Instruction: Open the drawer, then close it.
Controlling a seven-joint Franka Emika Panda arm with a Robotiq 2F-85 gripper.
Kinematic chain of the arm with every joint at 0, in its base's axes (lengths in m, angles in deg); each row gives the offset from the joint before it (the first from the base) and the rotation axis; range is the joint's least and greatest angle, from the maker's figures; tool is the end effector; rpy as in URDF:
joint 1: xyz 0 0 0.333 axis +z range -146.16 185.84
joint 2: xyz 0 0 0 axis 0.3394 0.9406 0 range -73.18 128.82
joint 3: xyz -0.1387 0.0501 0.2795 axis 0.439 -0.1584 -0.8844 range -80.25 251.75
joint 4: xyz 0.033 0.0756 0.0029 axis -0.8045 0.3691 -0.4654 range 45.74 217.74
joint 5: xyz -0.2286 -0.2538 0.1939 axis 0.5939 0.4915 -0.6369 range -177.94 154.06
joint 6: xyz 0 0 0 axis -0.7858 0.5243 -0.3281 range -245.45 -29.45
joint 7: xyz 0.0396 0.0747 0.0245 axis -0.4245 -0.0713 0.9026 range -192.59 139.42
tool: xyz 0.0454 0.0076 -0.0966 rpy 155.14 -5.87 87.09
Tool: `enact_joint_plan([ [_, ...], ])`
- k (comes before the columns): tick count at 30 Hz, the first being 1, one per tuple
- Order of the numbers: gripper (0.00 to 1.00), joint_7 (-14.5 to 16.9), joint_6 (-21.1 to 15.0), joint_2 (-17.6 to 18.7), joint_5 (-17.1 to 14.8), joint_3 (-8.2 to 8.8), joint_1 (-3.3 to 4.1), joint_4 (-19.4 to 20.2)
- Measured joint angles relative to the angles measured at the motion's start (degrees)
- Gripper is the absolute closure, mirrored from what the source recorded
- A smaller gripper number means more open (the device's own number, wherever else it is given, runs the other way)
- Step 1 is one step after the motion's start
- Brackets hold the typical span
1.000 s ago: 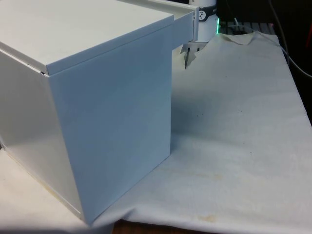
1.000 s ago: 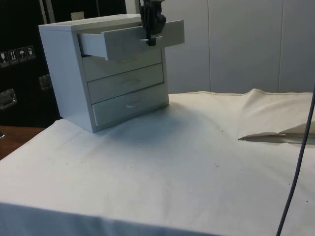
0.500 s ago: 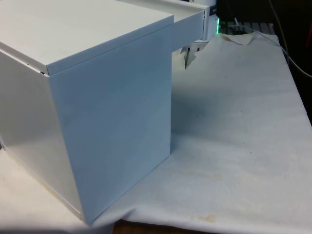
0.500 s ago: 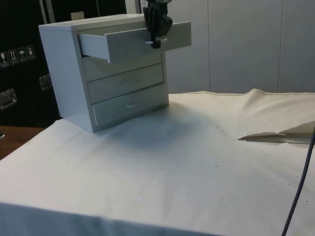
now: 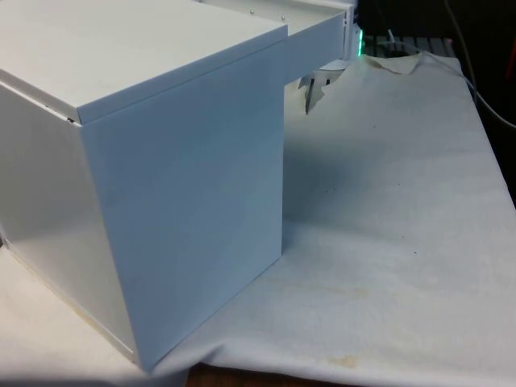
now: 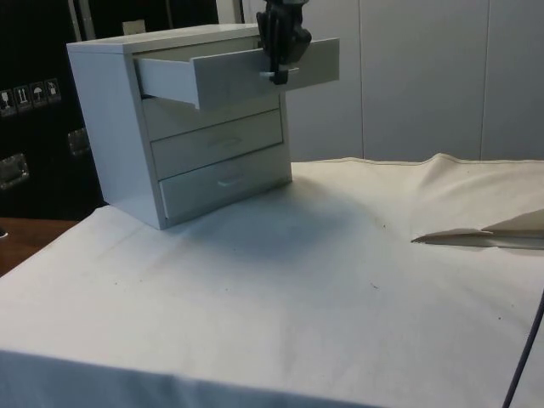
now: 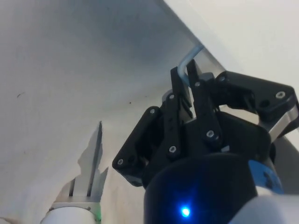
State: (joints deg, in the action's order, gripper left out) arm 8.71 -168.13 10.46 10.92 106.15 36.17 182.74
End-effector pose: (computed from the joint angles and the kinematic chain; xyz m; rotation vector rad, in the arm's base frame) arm 0.4618 -0.0382 0.4241 2.6349 1.1338 0.2285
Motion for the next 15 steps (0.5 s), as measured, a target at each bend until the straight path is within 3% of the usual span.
enact_joint_plan([
  [15,0.96,0.23,-0.57,-0.06,0.11,-0.11,-0.06,0.29],
])
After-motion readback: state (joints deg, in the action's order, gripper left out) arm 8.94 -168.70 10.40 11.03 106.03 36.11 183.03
